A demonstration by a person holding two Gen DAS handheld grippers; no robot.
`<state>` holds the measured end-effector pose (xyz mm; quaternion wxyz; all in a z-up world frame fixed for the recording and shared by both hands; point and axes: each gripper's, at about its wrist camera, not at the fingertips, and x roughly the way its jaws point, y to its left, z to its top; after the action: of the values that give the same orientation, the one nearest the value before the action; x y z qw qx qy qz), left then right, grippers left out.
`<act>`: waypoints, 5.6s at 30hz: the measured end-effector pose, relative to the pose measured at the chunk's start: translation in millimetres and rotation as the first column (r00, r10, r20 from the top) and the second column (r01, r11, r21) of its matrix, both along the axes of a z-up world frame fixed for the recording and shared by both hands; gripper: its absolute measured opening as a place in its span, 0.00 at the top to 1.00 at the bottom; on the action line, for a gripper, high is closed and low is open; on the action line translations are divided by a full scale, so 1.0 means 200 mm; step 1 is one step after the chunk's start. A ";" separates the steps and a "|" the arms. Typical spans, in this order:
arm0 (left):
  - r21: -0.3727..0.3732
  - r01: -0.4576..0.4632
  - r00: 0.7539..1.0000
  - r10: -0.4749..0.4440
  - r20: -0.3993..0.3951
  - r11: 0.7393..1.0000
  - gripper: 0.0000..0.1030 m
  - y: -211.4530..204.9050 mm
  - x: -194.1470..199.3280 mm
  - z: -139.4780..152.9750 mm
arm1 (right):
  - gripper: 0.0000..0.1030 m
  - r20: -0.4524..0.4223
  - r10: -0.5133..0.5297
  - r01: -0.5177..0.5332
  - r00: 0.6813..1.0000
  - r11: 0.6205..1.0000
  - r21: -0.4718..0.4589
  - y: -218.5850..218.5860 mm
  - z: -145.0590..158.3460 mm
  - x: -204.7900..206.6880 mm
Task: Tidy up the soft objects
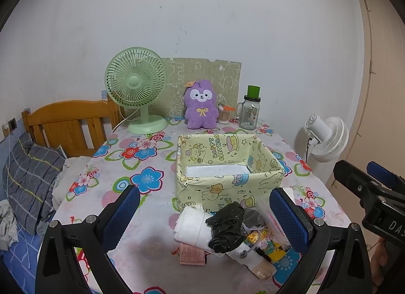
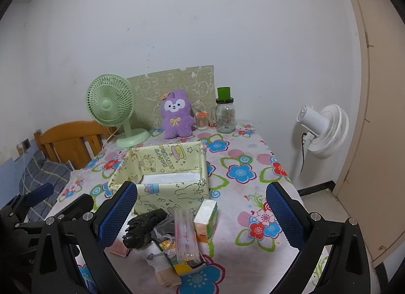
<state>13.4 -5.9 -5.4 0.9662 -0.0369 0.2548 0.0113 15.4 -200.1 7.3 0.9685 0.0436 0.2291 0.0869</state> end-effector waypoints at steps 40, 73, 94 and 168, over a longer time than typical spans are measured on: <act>-0.035 0.026 0.995 -0.029 -0.098 0.999 0.10 -0.04 0.18 -0.21 | 0.04 -0.116 0.025 -0.025 0.993 1.000 0.000 0.05 -0.22 0.22; -0.062 0.093 0.954 -0.107 -0.281 0.994 0.50 -0.17 0.44 -0.48 | 0.41 -0.313 0.061 -0.054 0.948 0.998 0.030 0.09 -0.51 0.49; -0.015 0.136 0.955 -0.135 -0.264 0.991 0.79 -0.20 0.45 -0.48 | 0.76 -0.353 0.036 -0.039 0.935 0.999 -0.002 0.13 -0.55 0.54; -0.059 0.138 0.988 -0.141 -0.060 0.989 0.82 -0.11 0.51 0.08 | 0.76 -0.161 0.093 -0.096 0.982 0.995 -0.006 0.23 0.06 0.56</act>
<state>115.4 -27.6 9.7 0.9547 -0.0450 0.2875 -0.0621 126.9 -153.5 19.1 0.9420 0.0330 0.3089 0.1274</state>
